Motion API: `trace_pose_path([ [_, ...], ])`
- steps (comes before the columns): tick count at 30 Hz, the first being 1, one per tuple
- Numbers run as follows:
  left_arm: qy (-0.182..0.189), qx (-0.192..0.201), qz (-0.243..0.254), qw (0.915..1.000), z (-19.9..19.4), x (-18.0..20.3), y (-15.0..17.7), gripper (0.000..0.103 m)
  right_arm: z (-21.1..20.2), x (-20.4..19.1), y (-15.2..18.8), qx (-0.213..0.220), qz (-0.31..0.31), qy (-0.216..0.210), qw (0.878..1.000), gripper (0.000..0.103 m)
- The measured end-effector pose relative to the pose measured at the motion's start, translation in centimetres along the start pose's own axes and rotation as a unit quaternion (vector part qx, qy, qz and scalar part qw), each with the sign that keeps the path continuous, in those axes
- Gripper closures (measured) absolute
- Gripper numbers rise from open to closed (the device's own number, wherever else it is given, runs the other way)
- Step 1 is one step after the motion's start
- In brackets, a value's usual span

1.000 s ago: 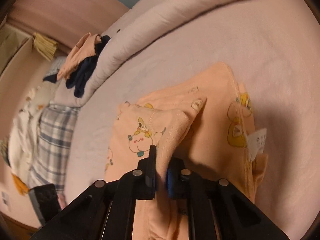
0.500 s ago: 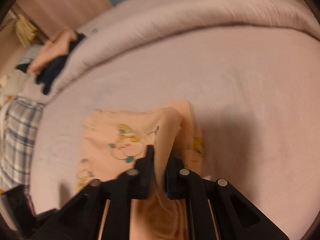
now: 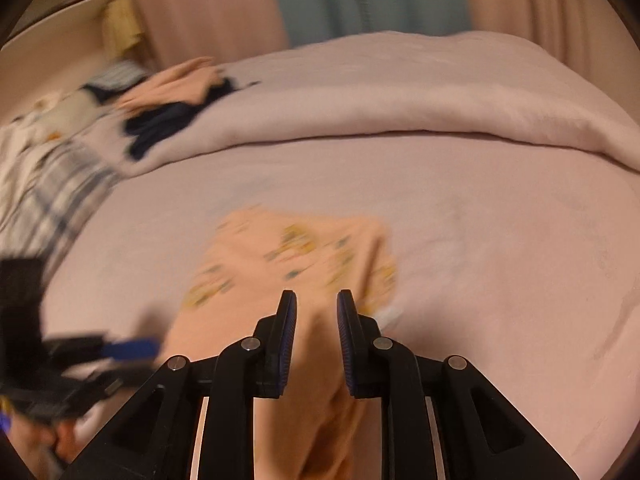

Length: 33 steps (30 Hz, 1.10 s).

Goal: Fold small clothes

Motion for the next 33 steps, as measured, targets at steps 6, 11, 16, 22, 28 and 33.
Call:
trace_pose_path([
  [6,-0.033,-0.032,0.026,0.9986,2.5,-0.1,0.9,0.076,2.6,0.4,4.1,-0.063,-0.027,0.04,0.997,0.083],
  [11,-0.029,-0.035,0.018,0.9988,2.0,-0.3,0.7,0.076,2.0,1.3,3.8,-0.058,-0.003,0.029,0.998,0.083],
  [16,-0.018,-0.029,0.02,0.9992,0.6,-0.1,2.8,0.076,-0.5,-0.5,4.6,-0.032,-0.024,0.018,0.999,0.083],
  [22,-0.021,-0.043,0.01,0.9988,1.7,-0.2,5.2,0.076,1.4,-0.5,7.5,-0.077,-0.031,0.029,0.996,0.083],
  [28,-0.001,-0.049,-0.018,0.9986,0.8,-0.4,5.3,0.073,0.1,0.1,7.9,-0.07,0.013,-0.005,0.997,0.071],
  [33,0.055,-0.032,-0.106,0.9924,-1.2,-2.9,5.3,0.052,-2.3,1.1,8.8,-0.048,0.081,-0.064,0.994,0.038],
])
Point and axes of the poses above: each gripper's, at about its wrist camera, not at the fingertips, and z roughly the way its jaws point, x to its right, y to its underside, the point moved 4 cm from there along z, roughly the way its jaws point, and after that the axes turned 6 degrees about -z, right-handed, at the moved point
